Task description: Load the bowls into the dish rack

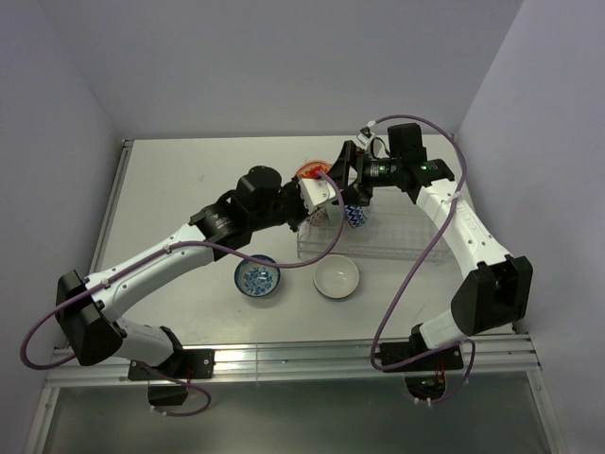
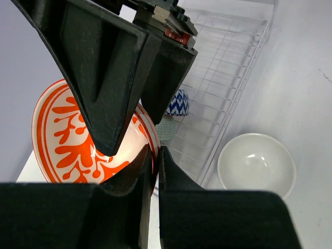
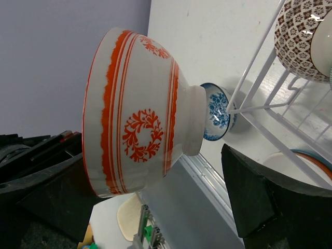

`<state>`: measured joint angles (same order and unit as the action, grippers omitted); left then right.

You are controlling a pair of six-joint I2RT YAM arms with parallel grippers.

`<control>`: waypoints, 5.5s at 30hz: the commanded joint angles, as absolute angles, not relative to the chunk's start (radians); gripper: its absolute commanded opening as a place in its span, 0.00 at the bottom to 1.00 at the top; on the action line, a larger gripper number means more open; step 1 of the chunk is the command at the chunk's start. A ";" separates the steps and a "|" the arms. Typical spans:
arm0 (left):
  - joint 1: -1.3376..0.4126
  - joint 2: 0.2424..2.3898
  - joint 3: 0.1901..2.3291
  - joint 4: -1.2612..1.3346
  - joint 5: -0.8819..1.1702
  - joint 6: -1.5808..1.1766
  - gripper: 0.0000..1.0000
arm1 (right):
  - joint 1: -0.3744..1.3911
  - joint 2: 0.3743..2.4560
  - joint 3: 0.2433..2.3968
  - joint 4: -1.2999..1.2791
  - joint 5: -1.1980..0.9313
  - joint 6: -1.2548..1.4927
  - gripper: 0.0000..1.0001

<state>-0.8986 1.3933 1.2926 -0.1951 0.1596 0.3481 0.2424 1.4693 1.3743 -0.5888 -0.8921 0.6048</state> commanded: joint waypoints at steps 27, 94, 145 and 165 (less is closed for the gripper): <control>-0.908 1.351 1.370 -0.184 0.206 0.279 0.53 | 0.143 1.447 1.396 -0.485 -1.020 0.585 0.00; -0.417 1.183 1.261 -0.337 0.385 -0.052 1.00 | 0.123 1.612 1.359 -0.744 0.057 0.028 0.00; -0.394 1.152 1.209 -0.408 0.463 -0.011 0.99 | 0.166 1.574 1.470 -0.905 -0.123 0.045 1.00; -0.229 1.353 1.026 -0.789 0.557 0.492 0.95 | 0.014 1.411 1.632 -1.045 -0.375 -0.166 1.00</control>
